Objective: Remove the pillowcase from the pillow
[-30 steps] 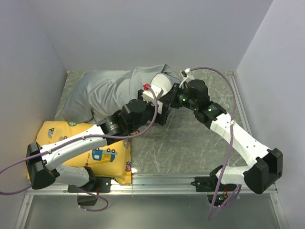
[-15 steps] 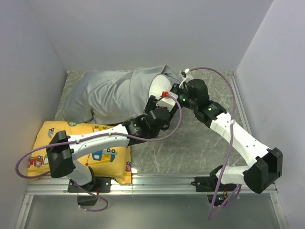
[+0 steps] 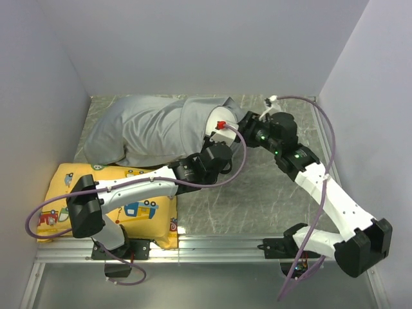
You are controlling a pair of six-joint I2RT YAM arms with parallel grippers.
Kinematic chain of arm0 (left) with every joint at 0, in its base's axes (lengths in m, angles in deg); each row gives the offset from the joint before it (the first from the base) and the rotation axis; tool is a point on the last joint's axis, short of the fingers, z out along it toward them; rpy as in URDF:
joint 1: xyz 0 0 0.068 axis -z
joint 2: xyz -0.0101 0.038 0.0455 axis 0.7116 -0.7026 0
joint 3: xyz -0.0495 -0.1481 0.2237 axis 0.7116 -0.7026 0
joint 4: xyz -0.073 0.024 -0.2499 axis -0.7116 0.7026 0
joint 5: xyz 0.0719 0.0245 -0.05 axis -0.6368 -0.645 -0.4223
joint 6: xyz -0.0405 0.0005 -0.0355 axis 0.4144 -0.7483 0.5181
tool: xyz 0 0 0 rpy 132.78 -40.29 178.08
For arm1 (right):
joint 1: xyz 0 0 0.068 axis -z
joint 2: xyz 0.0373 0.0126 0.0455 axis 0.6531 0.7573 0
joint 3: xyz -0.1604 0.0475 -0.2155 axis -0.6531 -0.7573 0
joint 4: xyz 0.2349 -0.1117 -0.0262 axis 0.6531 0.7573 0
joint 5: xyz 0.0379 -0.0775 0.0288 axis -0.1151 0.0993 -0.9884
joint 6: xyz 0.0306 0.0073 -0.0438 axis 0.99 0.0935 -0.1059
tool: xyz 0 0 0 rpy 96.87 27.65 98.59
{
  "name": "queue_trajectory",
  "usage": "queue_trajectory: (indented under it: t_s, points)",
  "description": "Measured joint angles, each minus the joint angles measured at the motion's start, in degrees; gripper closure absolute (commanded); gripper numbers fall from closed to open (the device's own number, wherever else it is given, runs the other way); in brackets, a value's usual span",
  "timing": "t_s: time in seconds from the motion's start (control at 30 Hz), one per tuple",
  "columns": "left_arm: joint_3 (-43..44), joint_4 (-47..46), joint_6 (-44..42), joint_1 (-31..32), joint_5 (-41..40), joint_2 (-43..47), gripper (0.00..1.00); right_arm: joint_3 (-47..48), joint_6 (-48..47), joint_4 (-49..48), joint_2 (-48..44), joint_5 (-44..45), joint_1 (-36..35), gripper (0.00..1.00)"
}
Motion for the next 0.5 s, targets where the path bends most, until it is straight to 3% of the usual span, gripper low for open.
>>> queue_trajectory:
  t_s: [0.2, 0.5]
  points:
    - [0.00, 2.84, 3.50, -0.74, 1.18, 0.44, 1.00, -2.54, -0.02, -1.73, -2.25, 0.11, 7.30, 0.31]
    - [0.00, 4.98, 6.47, -1.09, 2.12, 1.79, 1.00, -2.80, -0.28, -4.37, 4.57, -0.33, 9.33, 0.37]
